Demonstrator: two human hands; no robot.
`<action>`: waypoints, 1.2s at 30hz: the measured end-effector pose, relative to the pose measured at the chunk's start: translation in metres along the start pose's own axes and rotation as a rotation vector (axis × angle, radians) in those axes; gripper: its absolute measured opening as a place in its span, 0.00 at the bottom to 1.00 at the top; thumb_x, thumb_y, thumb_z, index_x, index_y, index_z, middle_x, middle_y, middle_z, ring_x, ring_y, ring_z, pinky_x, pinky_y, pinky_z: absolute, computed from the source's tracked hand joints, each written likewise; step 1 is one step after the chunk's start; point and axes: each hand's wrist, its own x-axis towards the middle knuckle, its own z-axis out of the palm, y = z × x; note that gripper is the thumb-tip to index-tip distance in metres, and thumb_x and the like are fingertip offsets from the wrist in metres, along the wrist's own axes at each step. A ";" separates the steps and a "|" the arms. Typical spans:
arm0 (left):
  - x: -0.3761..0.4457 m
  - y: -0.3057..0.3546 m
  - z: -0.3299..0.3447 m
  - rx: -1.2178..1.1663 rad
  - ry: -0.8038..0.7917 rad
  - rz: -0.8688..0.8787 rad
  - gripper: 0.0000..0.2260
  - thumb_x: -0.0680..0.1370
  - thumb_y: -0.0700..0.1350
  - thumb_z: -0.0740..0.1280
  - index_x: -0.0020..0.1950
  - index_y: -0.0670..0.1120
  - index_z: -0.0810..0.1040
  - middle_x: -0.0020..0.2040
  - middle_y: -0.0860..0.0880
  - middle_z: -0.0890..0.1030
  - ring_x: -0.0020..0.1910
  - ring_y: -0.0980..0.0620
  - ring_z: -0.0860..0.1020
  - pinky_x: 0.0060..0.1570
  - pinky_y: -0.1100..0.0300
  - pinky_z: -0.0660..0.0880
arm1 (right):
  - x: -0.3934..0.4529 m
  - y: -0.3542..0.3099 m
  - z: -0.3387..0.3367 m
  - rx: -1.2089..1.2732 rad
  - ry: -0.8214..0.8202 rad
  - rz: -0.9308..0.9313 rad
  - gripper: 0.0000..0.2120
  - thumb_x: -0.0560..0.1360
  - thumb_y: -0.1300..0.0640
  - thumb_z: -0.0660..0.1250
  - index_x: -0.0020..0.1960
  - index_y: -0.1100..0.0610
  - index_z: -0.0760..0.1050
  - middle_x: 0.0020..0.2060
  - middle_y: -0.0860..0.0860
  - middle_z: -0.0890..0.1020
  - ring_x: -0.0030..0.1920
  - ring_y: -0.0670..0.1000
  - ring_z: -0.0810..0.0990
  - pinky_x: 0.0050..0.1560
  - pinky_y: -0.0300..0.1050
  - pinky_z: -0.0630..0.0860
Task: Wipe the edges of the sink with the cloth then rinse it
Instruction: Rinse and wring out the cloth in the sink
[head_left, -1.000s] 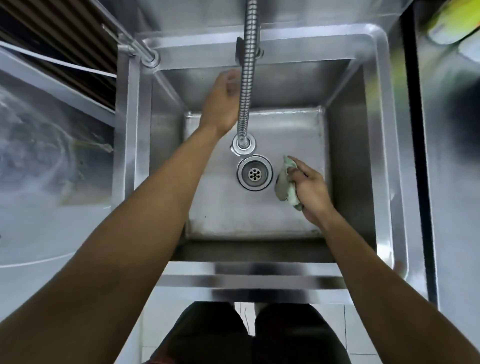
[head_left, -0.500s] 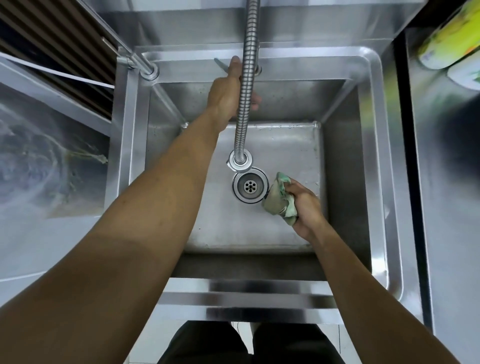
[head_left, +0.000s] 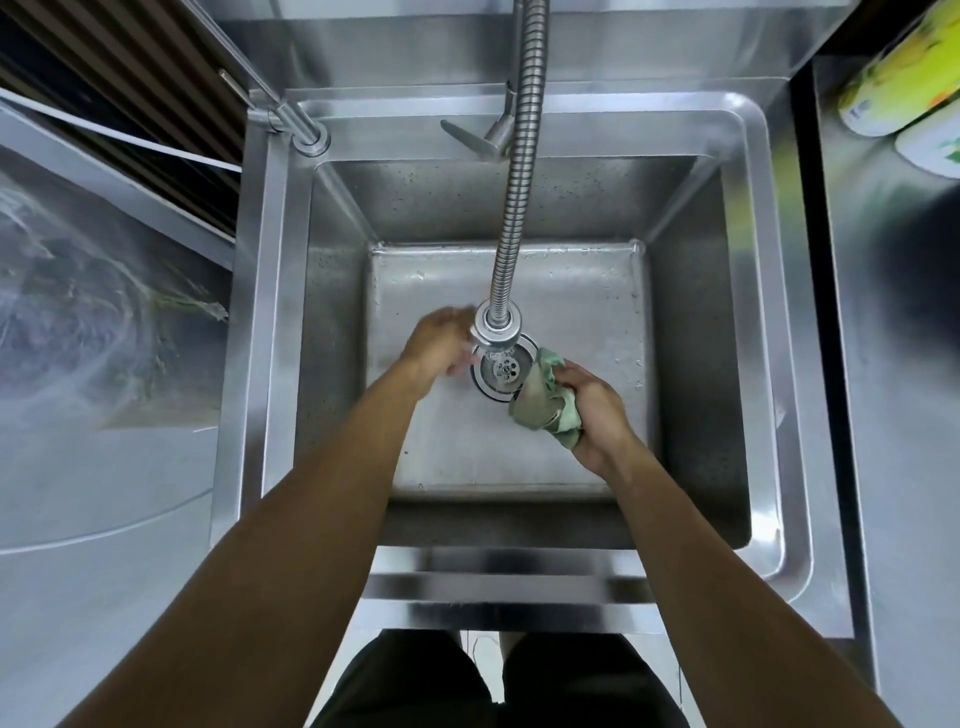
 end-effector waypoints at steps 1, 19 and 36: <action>-0.006 -0.014 0.003 0.005 -0.110 -0.112 0.08 0.83 0.52 0.63 0.54 0.50 0.79 0.51 0.48 0.87 0.44 0.48 0.84 0.45 0.56 0.78 | 0.000 0.002 0.003 0.004 -0.021 0.018 0.14 0.81 0.57 0.61 0.57 0.52 0.86 0.49 0.58 0.84 0.42 0.55 0.78 0.38 0.44 0.67; -0.007 -0.042 0.013 -0.383 -0.168 -0.100 0.18 0.78 0.39 0.75 0.67 0.43 0.78 0.60 0.46 0.85 0.57 0.46 0.85 0.49 0.52 0.84 | 0.022 -0.005 0.002 -0.118 0.000 -0.106 0.07 0.78 0.68 0.70 0.54 0.62 0.83 0.48 0.57 0.87 0.52 0.58 0.86 0.47 0.47 0.85; -0.011 -0.059 -0.004 -0.607 -0.134 -0.195 0.14 0.78 0.58 0.69 0.49 0.48 0.86 0.50 0.47 0.87 0.44 0.50 0.87 0.40 0.56 0.83 | 0.013 -0.009 0.042 -0.342 -0.068 -0.173 0.13 0.79 0.50 0.68 0.55 0.57 0.86 0.51 0.53 0.88 0.56 0.54 0.86 0.64 0.51 0.79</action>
